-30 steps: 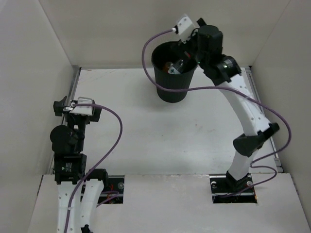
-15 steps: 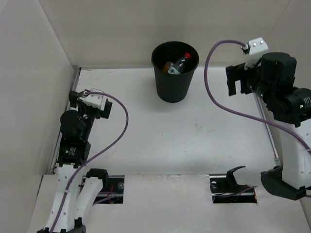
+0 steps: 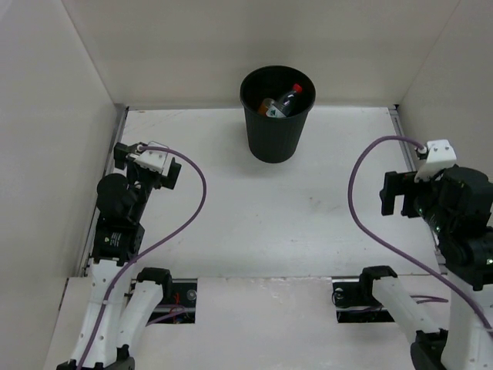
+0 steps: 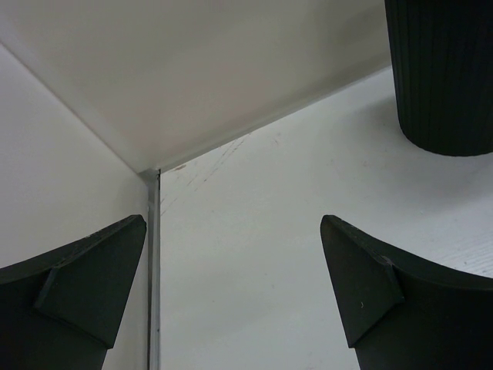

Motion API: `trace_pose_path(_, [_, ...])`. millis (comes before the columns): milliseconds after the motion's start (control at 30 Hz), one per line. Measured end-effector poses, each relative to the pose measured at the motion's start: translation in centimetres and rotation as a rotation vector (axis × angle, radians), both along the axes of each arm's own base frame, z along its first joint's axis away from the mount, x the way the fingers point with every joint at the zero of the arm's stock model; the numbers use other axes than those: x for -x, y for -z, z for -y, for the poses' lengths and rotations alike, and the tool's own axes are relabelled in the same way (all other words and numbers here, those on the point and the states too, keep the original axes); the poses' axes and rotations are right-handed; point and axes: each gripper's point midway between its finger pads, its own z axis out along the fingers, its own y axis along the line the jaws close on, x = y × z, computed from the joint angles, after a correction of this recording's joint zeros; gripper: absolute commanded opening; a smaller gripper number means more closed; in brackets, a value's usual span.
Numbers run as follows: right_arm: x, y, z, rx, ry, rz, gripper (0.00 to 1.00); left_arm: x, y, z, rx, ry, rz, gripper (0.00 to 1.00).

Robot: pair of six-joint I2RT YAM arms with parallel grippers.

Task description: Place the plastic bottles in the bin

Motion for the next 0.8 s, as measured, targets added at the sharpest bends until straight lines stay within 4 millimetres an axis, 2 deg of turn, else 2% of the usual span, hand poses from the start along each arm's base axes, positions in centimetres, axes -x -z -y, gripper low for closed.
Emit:
trace_pose_path(133, [1.3,3.8,0.6,-0.012,0.04,-0.063,1.0,0.0,0.0,0.0,-0.005,0.004,0.0,1.0])
trace_pose_path(300, [2.6,6.3,0.9,-0.038,0.081,-0.089,1.0,-0.2,0.3,0.1,-0.012,0.008,-0.009,1.0])
trace_pose_path(533, [4.0,7.0,0.5,-0.092,0.103,-0.045,1.0,-0.7,0.9,-0.1,-0.017,0.001,-0.03,1.0])
trace_pose_path(800, [4.0,7.6,-0.5,-0.15,0.082,-0.053,1.0,-0.7,0.8,-0.4,-0.017,-0.008,-0.029,1.0])
